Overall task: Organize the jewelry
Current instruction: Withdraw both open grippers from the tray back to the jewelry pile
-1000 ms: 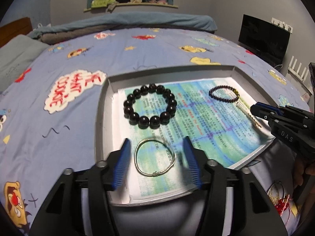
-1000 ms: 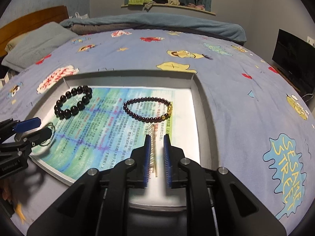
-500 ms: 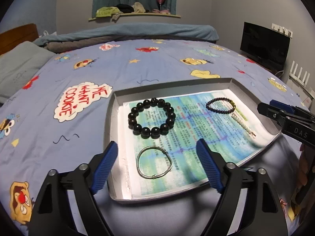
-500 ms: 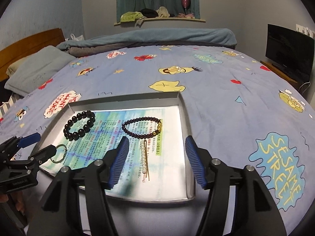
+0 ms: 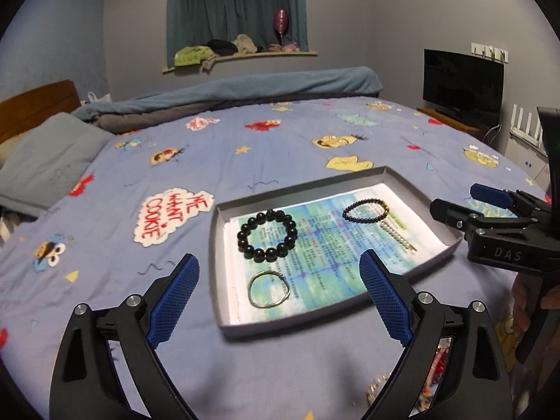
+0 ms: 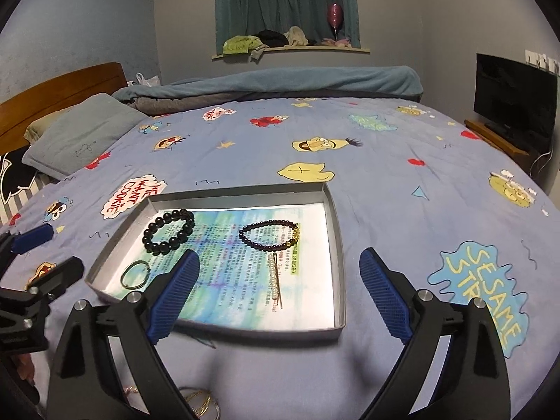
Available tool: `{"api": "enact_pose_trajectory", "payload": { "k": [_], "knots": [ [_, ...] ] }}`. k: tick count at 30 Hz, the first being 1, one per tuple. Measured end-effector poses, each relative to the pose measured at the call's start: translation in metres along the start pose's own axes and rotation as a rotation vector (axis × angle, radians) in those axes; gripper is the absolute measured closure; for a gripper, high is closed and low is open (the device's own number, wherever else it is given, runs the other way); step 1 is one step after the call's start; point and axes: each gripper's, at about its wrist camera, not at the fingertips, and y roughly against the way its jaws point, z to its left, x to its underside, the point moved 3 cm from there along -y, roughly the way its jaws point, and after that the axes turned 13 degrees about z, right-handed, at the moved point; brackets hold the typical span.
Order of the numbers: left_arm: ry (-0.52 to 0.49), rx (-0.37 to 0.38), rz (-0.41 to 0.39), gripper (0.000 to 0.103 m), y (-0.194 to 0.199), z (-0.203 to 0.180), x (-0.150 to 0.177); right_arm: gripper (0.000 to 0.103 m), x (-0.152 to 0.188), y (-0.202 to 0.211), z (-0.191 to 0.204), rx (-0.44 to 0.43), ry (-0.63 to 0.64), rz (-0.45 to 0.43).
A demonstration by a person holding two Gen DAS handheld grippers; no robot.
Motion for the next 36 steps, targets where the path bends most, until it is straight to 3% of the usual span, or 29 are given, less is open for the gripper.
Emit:
{"api": "enact_pose_trajectory", "payload": {
  "k": [6, 19, 27, 36],
  "knots": [
    [-0.03, -0.019, -0.018, 0.01, 0.04, -0.002, 0.012, 0.01, 0.013, 0.034, 0.008, -0.029, 0.017, -0.005],
    [0.009, 0.027, -0.057, 0.009, 0.098, 0.002, 0.05, 0.006, 0.051, 0.103, 0.013, 0.0, 0.075, -0.029],
    [0.022, 0.017, -0.054, 0.007, 0.106, 0.005, 0.074, 0.006, 0.077, 0.121, 0.018, -0.02, 0.071, -0.052],
    [0.06, 0.035, -0.008, 0.007, 0.08, 0.006, 0.104, 0.006, 0.103, 0.103, 0.014, -0.025, 0.031, -0.022]
  ]
}}
